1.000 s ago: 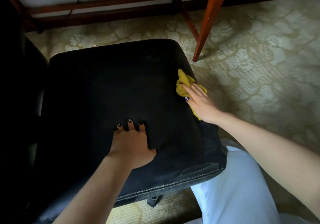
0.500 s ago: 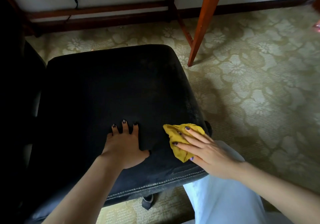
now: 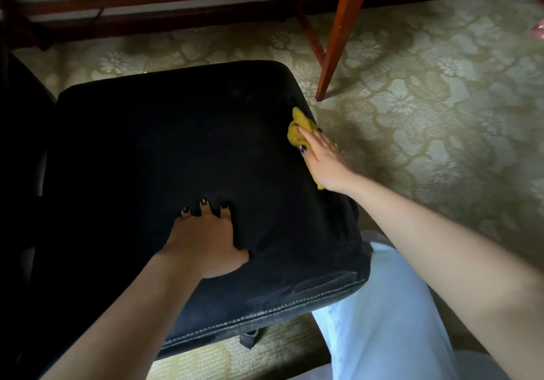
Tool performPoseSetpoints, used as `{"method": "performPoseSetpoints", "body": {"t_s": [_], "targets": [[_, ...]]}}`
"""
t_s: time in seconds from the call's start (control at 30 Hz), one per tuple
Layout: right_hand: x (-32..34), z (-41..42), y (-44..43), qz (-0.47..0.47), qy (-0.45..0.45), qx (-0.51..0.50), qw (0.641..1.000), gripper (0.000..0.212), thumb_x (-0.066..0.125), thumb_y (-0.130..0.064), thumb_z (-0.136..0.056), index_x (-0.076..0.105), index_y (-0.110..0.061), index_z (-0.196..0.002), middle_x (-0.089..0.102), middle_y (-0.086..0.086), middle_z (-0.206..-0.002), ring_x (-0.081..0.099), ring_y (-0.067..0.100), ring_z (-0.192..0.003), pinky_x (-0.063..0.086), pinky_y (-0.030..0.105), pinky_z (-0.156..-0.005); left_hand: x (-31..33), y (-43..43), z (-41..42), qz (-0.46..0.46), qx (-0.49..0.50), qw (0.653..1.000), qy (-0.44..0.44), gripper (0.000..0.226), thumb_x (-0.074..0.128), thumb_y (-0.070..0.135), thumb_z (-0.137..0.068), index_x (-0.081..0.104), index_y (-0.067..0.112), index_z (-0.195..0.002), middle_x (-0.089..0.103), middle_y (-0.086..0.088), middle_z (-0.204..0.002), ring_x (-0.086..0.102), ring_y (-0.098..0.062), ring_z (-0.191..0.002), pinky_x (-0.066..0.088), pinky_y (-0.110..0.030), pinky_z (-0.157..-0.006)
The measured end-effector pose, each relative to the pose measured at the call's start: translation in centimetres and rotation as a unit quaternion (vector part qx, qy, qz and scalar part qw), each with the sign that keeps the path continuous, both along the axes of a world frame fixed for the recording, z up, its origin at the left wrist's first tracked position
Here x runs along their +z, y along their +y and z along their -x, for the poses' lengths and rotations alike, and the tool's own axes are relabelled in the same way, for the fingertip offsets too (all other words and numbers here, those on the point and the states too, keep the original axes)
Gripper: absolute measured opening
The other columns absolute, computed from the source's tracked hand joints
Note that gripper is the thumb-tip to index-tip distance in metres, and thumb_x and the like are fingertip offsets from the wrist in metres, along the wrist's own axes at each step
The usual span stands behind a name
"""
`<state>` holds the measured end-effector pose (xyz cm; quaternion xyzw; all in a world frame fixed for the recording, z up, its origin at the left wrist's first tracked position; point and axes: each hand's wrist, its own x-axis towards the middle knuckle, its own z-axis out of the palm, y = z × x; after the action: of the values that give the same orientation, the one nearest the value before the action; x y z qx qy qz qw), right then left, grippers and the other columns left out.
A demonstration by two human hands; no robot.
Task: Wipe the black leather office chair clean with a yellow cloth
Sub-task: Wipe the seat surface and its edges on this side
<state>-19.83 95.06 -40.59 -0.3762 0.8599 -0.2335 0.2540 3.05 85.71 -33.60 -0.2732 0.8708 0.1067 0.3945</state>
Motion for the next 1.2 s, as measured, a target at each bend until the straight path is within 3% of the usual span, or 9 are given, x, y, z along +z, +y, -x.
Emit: {"method": "performPoseSetpoints", "body": {"t_s": [0.1,0.23,0.43,0.63,0.9,1.1,1.2], "targets": [[0.0,1.5,-3.0,0.003,-0.045,-0.082,0.996,0.050,0.028,-0.028,-0.104,0.010,-0.035,-0.151,0.004,-0.005,-0.160,0.011,0.023,-0.146,0.014,0.040,-0.117,-0.1,0.1,-0.1,0.002,-0.005,1.000,-0.001,0.095,0.041,0.066,-0.087,-0.009,0.018,-0.151,-0.006,-0.021,-0.157,0.009,-0.047,-0.141,0.018,-0.047,-0.115],[0.0,1.5,-4.0,-0.029,-0.021,-0.132,0.991,0.051,0.025,-0.031,-0.104,0.006,-0.036,-0.151,0.009,-0.004,-0.160,0.027,0.028,-0.140,0.029,0.041,-0.112,-0.4,0.3,-0.6,0.015,-0.010,1.000,0.010,0.097,0.037,0.071,-0.085,-0.010,0.018,-0.151,-0.009,-0.021,-0.156,0.005,-0.047,-0.142,0.015,-0.048,-0.117],[0.4,-0.8,0.2,-0.071,0.032,-0.083,0.993,0.052,0.024,-0.036,-0.104,0.002,-0.034,-0.152,0.004,-0.004,-0.161,0.015,0.028,-0.145,0.019,0.043,-0.113,-0.7,1.0,-1.0,0.065,-0.028,0.997,0.012,0.116,0.027,0.089,-0.070,-0.011,0.014,-0.151,-0.006,-0.025,-0.155,0.006,-0.049,-0.141,0.002,-0.057,-0.115],[0.8,-5.3,5.9,-0.067,0.014,-0.087,0.994,0.055,0.026,-0.035,-0.104,0.002,-0.029,-0.152,0.004,-0.003,-0.161,0.018,0.027,-0.143,0.024,0.038,-0.110,-0.8,1.5,-1.1,0.065,-0.020,0.997,0.020,0.114,0.023,0.088,-0.072,-0.011,0.013,-0.151,-0.007,-0.026,-0.155,0.006,-0.049,-0.141,0.006,-0.053,-0.116],[0.6,-10.2,11.5,-0.074,0.023,-0.076,0.994,0.059,0.032,-0.033,-0.102,0.004,-0.021,-0.152,0.004,0.006,-0.160,0.011,0.027,-0.145,0.015,0.036,-0.114,-0.6,1.1,-0.9,0.061,-0.025,0.998,0.019,0.102,0.028,0.080,-0.080,-0.007,0.016,-0.151,-0.002,-0.024,-0.156,0.012,-0.049,-0.140,0.016,-0.048,-0.116],[1.7,-12.9,12.0,-0.117,0.039,0.016,0.992,0.061,0.004,-0.056,-0.088,-0.025,-0.035,-0.137,-0.015,-0.002,-0.159,-0.012,0.023,-0.146,-0.002,0.036,-0.117,-0.5,1.1,-0.9,0.062,-0.032,0.998,0.009,0.102,0.029,0.079,-0.081,-0.007,0.015,-0.151,-0.001,-0.025,-0.156,0.014,-0.049,-0.139,0.017,-0.049,-0.116],[2.2,-12.6,10.8,-0.127,0.084,0.061,0.986,0.064,-0.009,-0.057,-0.078,-0.025,-0.038,-0.137,-0.013,-0.003,-0.159,-0.016,0.023,-0.146,-0.003,0.038,-0.118,-0.3,0.8,-0.5,0.063,-0.038,0.997,0.005,0.101,0.031,0.078,-0.081,-0.004,0.015,-0.152,0.004,-0.025,-0.155,0.019,-0.047,-0.139,0.020,-0.048,-0.115]]}}
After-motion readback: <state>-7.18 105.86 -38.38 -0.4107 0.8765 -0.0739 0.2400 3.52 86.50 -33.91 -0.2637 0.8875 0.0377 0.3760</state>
